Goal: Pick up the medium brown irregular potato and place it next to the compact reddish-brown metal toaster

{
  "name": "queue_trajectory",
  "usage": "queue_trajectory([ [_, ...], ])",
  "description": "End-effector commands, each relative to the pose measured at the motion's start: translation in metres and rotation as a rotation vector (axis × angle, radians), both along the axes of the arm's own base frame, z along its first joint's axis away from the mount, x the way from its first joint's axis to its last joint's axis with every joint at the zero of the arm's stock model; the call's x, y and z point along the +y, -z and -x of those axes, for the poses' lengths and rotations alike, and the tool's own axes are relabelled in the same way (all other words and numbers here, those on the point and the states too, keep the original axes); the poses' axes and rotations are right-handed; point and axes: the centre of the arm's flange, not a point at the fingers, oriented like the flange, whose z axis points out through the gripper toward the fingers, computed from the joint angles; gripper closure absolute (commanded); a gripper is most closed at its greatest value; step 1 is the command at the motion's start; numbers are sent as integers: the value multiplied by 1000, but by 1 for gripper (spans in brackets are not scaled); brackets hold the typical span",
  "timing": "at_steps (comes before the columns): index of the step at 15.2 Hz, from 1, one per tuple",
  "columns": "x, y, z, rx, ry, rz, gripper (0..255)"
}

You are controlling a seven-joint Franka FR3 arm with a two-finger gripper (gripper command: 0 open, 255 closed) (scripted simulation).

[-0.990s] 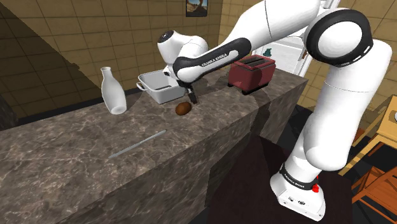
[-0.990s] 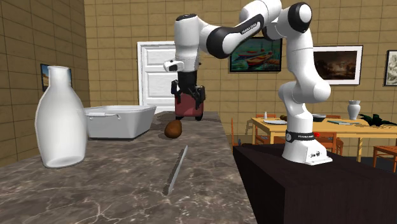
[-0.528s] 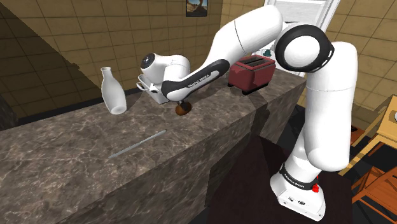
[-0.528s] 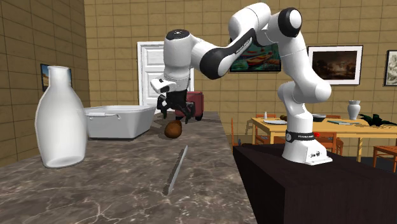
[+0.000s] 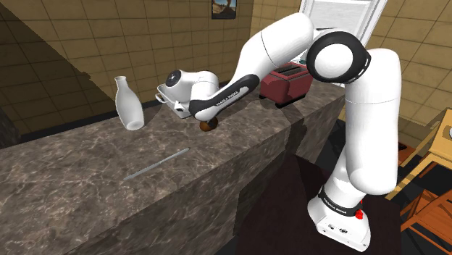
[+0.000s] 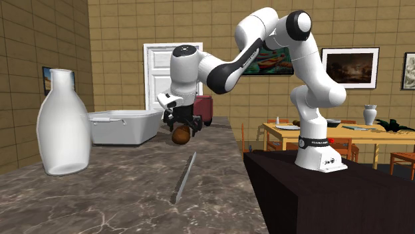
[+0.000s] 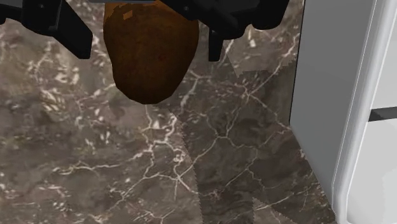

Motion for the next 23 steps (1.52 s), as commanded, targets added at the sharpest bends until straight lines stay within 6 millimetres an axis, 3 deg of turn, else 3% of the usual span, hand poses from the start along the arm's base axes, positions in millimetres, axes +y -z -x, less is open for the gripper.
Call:
queue_trajectory([
  [1, 0, 1, 0, 0, 0, 0, 0],
  [6, 0, 1, 0, 0, 0, 0, 0],
  [7, 0, 1, 0, 0, 0, 0, 255],
  [16, 0, 1, 0, 0, 0, 0, 255],
  [23, 0, -36, 0, 0, 0, 0, 255],
])
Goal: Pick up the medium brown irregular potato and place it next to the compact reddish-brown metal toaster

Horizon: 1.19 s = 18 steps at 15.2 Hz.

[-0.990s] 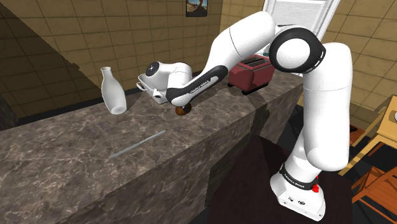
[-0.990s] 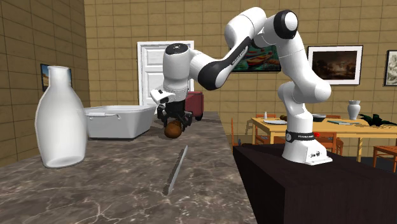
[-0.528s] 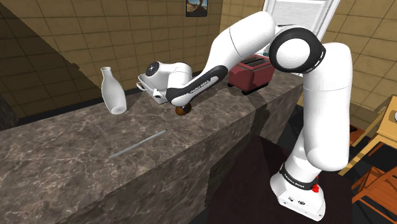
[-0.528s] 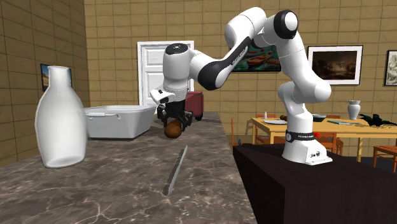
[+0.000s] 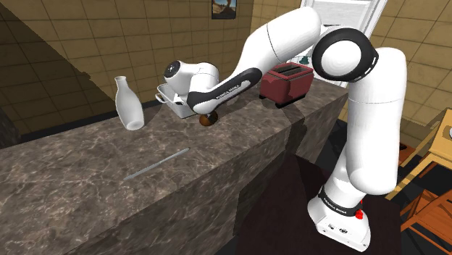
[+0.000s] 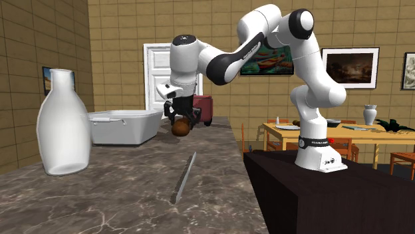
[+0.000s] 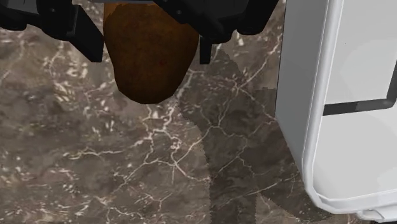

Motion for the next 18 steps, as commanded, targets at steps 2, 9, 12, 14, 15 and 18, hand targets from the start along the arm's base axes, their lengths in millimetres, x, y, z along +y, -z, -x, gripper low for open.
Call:
queue_trajectory([
  [2, 0, -16, 1, 0, 0, 0, 255],
  [9, 0, -53, 1, 0, 0, 0, 255],
  [12, 0, -68, 1, 0, 0, 0, 255],
  [14, 0, -79, 1, 0, 0, 0, 255],
  [15, 0, -84, 1, 0, 0, 0, 255],
  [18, 0, -100, 1, 0, 0, 0, 255],
])
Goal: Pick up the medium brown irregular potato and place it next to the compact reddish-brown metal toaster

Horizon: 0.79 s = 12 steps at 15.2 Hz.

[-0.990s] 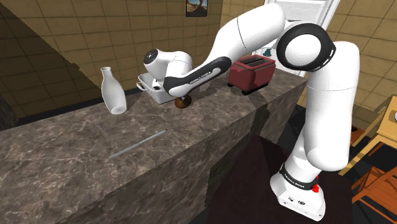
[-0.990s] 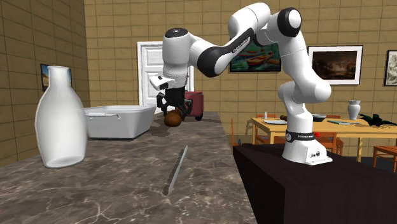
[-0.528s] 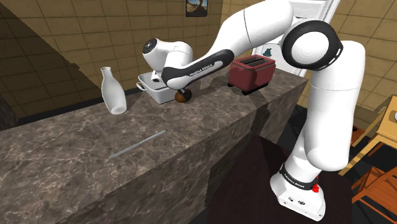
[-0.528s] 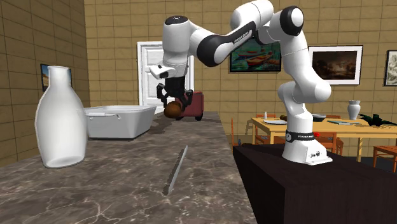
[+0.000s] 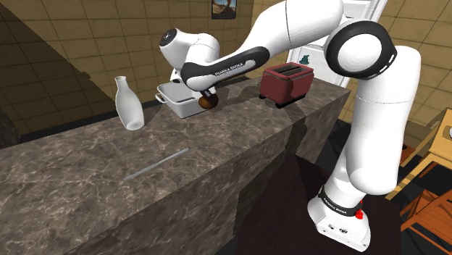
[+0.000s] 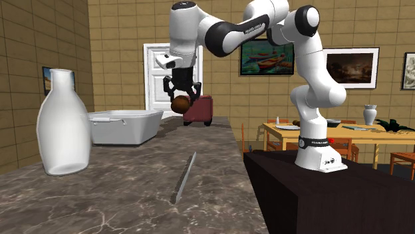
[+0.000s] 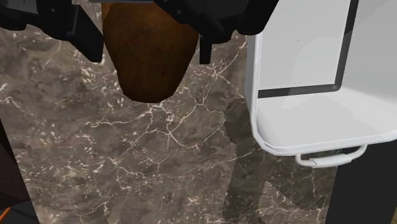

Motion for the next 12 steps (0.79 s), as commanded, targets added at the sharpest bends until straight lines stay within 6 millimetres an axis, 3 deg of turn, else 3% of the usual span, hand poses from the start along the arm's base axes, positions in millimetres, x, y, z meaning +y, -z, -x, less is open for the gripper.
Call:
queue_trajectory([
  [1, 0, -11, 1, 0, 0, 0, 255],
  [12, 0, -69, 1, 0, 0, 0, 255],
])
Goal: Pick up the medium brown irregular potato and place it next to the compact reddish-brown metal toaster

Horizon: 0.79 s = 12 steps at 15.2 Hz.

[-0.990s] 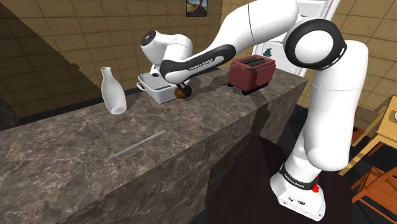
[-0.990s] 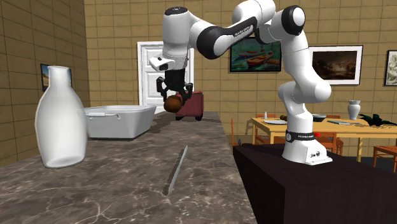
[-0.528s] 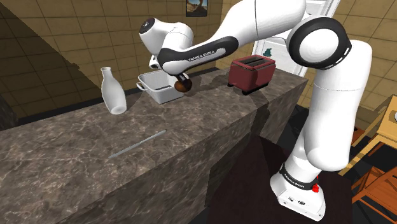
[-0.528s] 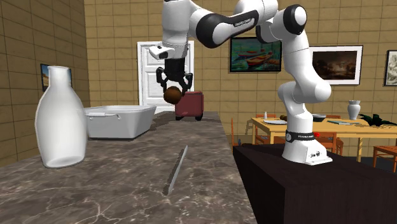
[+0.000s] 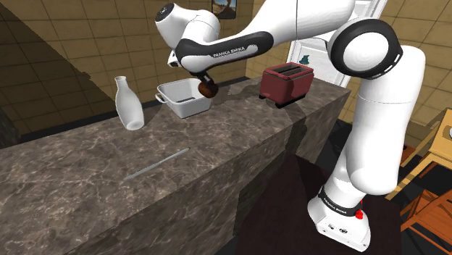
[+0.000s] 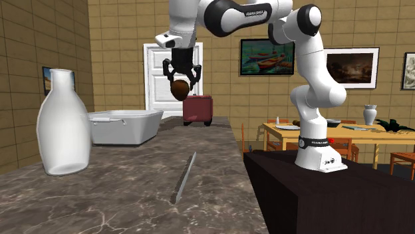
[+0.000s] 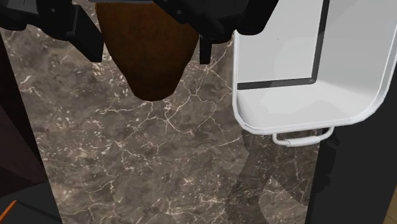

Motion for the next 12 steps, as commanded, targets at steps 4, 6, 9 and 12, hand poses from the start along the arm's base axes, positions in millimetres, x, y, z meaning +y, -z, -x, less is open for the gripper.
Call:
queue_trajectory([
  [4, -1, -27, 1, 0, 0, 0, 255],
  [6, -1, -37, 1, 0, 0, 0, 255],
  [9, -1, -53, 1, 0, 0, 0, 255],
  [12, -1, -69, 1, 0, 0, 0, 255],
])
